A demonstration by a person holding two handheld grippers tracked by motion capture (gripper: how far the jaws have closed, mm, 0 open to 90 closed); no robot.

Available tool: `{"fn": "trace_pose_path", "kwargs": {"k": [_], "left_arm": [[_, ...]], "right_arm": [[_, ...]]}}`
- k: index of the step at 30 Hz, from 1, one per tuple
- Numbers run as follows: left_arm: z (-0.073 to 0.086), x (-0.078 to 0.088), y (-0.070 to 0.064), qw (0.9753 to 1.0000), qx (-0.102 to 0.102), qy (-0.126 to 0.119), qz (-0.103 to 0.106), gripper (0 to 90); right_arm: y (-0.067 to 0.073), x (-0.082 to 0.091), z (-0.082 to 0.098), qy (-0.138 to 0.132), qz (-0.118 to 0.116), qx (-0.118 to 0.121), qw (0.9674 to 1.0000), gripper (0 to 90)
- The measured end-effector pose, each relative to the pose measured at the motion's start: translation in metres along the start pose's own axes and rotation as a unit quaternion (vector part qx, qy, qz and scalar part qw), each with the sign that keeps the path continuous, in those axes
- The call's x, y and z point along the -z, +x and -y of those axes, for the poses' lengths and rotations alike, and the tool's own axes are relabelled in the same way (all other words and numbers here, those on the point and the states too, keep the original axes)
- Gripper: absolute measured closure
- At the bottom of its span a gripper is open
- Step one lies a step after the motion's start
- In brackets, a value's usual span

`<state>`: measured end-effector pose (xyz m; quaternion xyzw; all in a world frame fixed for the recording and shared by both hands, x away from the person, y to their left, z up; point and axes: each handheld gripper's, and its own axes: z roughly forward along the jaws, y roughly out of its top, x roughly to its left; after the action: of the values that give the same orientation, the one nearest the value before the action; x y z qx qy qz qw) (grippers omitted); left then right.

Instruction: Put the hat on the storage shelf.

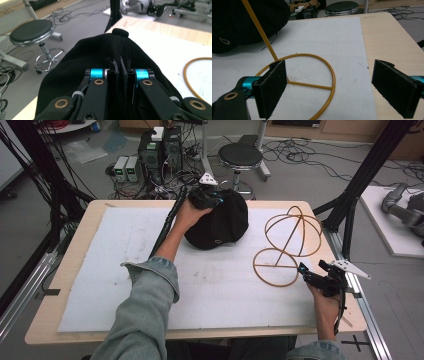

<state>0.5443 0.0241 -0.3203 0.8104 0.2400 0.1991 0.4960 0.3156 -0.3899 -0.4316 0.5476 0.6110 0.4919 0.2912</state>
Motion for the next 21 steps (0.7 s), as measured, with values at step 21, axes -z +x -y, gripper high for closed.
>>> {"fn": "trace_pose_path", "kwargs": {"k": [21], "left_arm": [[-0.061,0.084,0.000,0.9956,-0.015,-0.092,0.009,85.6]], "right_arm": [[0.002,0.000,-0.001,0.000,-0.001,0.000,1.0000,12.8]]}}
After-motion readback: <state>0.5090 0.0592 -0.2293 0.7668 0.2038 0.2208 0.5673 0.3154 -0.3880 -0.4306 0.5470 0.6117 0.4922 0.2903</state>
